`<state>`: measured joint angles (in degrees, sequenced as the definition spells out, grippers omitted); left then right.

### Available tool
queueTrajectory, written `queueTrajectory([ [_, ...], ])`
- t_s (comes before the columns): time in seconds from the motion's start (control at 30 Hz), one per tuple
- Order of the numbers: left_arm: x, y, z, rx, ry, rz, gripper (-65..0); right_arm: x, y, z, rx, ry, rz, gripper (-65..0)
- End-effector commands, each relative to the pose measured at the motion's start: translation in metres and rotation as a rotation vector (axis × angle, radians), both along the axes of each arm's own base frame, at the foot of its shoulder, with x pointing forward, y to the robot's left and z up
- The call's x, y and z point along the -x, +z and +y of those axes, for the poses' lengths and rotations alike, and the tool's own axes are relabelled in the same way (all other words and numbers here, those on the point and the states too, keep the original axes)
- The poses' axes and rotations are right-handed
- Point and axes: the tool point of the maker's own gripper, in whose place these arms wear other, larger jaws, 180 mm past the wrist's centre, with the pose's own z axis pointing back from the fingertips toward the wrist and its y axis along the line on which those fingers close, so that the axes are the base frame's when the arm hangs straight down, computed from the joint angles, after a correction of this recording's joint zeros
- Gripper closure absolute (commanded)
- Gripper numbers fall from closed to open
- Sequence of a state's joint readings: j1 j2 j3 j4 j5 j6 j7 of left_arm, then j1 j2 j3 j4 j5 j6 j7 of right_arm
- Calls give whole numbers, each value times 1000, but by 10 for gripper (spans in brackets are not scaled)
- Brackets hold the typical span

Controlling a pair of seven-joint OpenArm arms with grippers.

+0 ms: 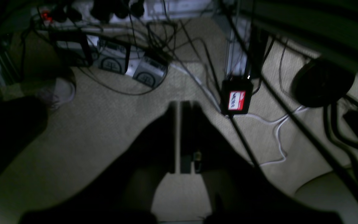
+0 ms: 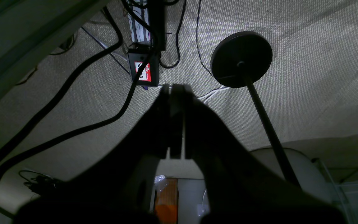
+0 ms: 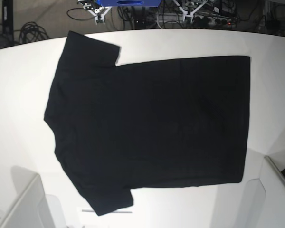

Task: Fold the T-shirt properly

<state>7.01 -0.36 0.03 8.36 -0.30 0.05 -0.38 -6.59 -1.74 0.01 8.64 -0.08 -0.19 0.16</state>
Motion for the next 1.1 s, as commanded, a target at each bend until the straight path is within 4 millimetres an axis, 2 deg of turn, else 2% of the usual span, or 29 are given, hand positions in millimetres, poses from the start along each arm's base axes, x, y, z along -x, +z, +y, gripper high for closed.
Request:
queueTrajectory([
  [0.0,3,0,3,-8,1,3,0,3,0,-3,7,5,4,0],
  [0.5,6,1,2,-6,-8,4,0,1,0,-4,8,5,-2,0],
  [0.67,0,2,2,-6,0,-27,0,0,0,-4,8,7,-4,0],
  [0.83,5,2,2,-6,0,-21,0,0,0,-4,8,7,-2,0],
  [1.0,6,3,4,-9,-1,-18,0,0,0,-4,8,8,-2,0],
  [1.07,10,3,11,-20,-3,-14,0,0,0,-4,8,8,-2,0],
])
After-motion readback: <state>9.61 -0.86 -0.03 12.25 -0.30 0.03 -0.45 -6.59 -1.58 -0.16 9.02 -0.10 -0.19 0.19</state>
